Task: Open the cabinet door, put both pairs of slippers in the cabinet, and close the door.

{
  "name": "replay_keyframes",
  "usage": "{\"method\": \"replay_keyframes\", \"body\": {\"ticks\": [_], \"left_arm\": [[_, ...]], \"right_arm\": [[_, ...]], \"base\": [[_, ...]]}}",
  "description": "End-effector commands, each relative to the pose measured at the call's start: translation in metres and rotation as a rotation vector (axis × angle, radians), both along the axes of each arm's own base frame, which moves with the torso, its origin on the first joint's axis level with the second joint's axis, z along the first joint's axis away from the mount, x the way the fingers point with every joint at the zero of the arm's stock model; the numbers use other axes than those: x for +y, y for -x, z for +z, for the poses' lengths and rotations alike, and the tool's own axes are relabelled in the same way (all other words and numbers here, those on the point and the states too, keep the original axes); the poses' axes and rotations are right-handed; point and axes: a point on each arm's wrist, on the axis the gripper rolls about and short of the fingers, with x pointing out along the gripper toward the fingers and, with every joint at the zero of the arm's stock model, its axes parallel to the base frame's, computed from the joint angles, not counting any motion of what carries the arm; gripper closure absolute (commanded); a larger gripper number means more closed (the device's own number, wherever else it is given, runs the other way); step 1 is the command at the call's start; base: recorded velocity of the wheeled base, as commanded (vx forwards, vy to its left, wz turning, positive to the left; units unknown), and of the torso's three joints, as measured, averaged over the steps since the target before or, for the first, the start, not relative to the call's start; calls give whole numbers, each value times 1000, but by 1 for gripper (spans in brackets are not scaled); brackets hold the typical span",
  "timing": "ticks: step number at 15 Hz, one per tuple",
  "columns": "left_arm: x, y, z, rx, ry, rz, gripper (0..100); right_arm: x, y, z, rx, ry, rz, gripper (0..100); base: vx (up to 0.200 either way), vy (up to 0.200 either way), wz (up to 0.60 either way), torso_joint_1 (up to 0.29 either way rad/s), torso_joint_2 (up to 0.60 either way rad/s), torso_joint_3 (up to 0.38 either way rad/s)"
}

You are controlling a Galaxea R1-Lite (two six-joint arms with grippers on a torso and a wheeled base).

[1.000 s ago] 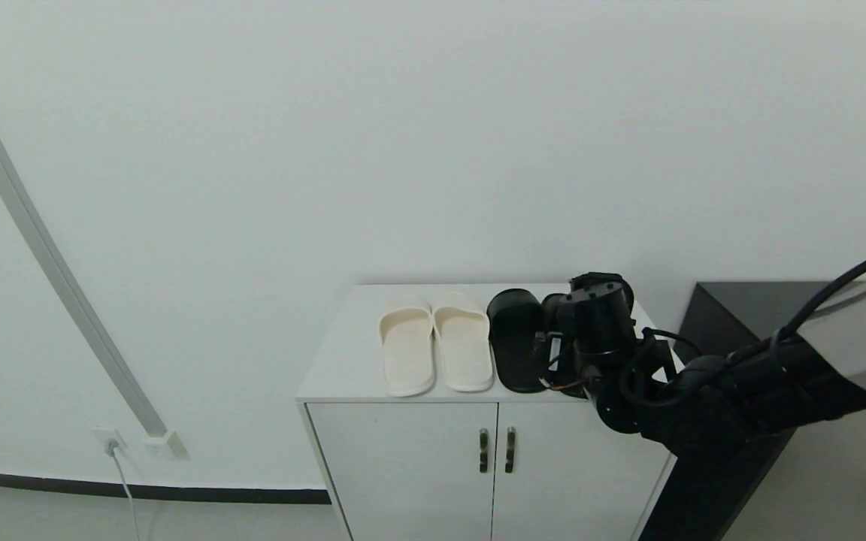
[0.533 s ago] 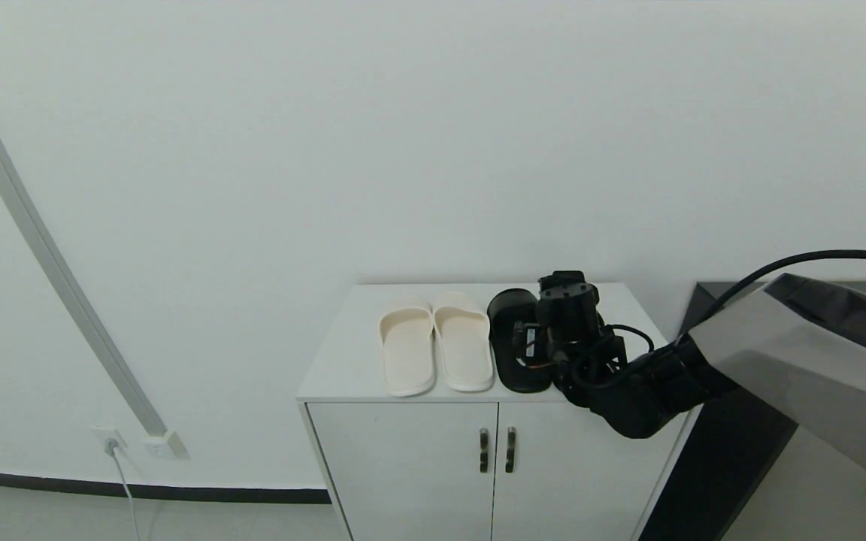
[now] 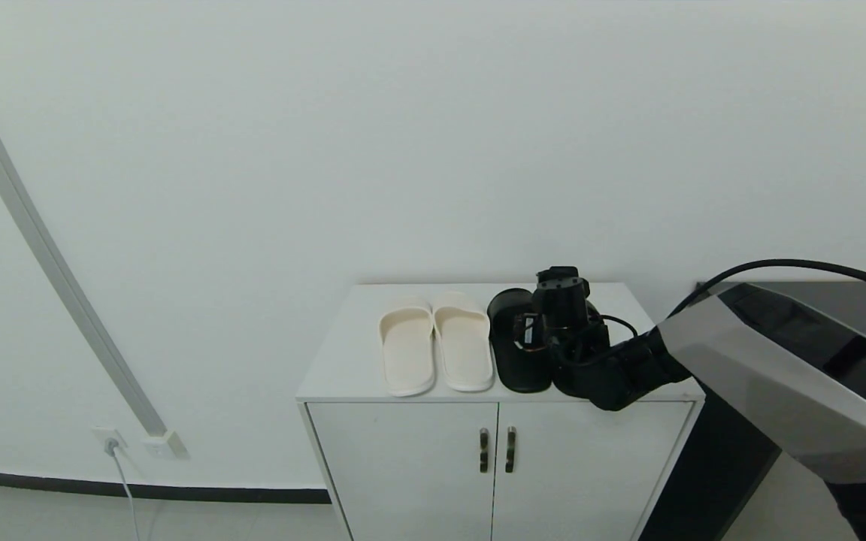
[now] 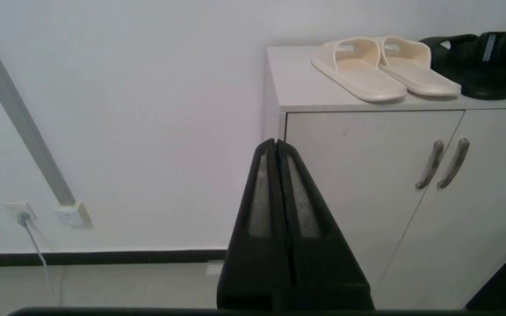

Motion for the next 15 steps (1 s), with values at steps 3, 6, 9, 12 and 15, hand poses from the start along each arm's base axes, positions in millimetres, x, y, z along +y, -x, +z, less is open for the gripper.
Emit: {"method": "replay_keyframes", "body": {"ticks": [3,6,9,12,15], "left_arm": [[0,0,0,3,0,0,100],[0,0,0,0,0,1,100],[0,0,0,-2,5,0,100],[0,0,0,0,7,0,100],[0,0,0,-2,8,1,100]], "right_arm": [[2,-9,-8,7,2,-2,100],[2,-8,-6,5,-1,1,100],[-3,2,12,-9,-8,-1,100],[-12,37,48,-21,-16,26,100],[-22,103,80,-25,-38,144,100]], "base": [[0,0,0,0,0,0],[0,0,0,0,0,0],[0,0,0,0,0,0],[0,0,0,0,0,0],[0,0,0,0,0,0]]}}
